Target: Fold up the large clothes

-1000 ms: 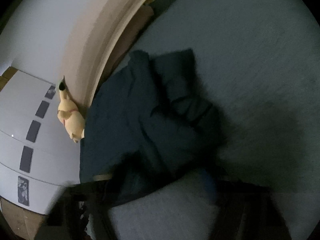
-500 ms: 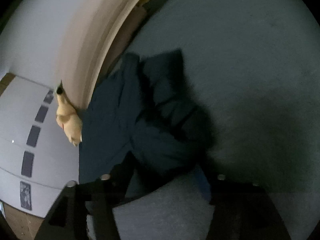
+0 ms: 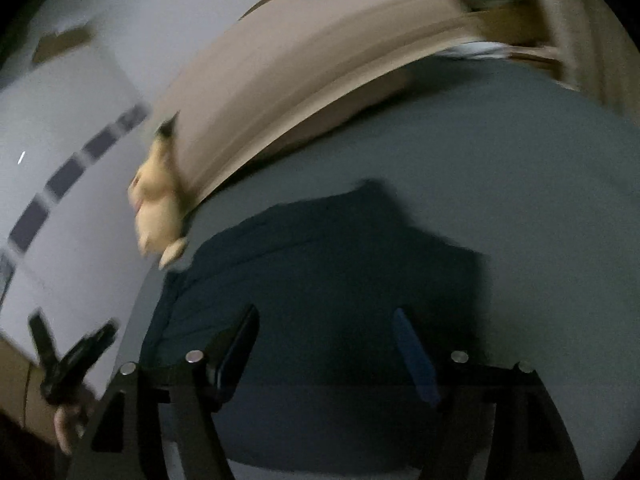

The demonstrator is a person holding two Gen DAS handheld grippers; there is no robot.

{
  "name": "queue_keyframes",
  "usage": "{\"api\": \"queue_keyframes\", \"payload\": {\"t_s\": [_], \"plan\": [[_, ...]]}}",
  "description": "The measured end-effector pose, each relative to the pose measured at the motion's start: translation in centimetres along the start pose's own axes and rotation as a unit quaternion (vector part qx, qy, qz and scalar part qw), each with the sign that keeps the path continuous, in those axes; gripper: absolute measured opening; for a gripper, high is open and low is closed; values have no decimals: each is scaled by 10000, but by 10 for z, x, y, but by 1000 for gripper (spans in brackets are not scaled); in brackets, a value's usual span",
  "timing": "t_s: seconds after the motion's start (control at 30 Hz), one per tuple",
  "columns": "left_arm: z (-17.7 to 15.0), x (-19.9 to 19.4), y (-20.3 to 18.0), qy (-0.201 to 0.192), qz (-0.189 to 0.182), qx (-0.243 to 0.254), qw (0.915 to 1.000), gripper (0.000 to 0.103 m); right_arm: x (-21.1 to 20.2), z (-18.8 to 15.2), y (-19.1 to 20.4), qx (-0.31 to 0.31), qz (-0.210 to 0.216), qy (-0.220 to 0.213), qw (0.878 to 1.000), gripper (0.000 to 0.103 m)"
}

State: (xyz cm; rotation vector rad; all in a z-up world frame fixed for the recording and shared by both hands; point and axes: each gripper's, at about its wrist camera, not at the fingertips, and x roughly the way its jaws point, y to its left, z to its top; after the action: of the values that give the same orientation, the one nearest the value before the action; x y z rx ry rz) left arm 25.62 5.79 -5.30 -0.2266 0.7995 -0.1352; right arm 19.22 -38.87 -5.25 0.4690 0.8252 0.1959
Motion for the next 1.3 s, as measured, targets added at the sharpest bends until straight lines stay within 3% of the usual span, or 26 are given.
{"api": "queue_keyframes", "payload": {"t_s": [0.13,0.33,0.47,0.6,0.67,0.77,0.83,0.97,1.03,1.07,1.17,1.3], "plan": [[13,49,-19,211,221,187,9994,63,64,21,18,-54,228,415,9989,74],[19,96,43,551,636,-560,9949,63,115,46,-9,183,-299,448,9984,74],[14,109,81,513,57,-1453,9880,63,135,35,-33,400,-34,425,9983,74],[12,111,110,617,-39,-2139,9749,63,134,28,-42,612,174,342,9974,74],[19,97,107,389,145,-2047,9779,63,129,33,-33,559,46,385,9977,74],[36,81,91,44,88,-1724,9850,63,108,49,-8,248,178,-46,9995,74],[44,79,70,-26,-30,-1373,9905,63,107,60,1,170,215,-205,9994,83],[41,102,41,223,-90,-804,9965,64,139,74,-7,370,14,18,9993,85],[35,133,47,777,177,-858,9931,63,174,70,-32,829,-82,524,9951,85],[33,141,51,882,135,-932,9916,63,180,68,-41,1015,-10,528,9934,85],[39,143,54,911,181,-926,9914,63,178,67,-53,1394,290,420,9889,85],[38,113,60,710,262,-969,9924,63,154,72,-49,1345,229,239,9904,84]]}}
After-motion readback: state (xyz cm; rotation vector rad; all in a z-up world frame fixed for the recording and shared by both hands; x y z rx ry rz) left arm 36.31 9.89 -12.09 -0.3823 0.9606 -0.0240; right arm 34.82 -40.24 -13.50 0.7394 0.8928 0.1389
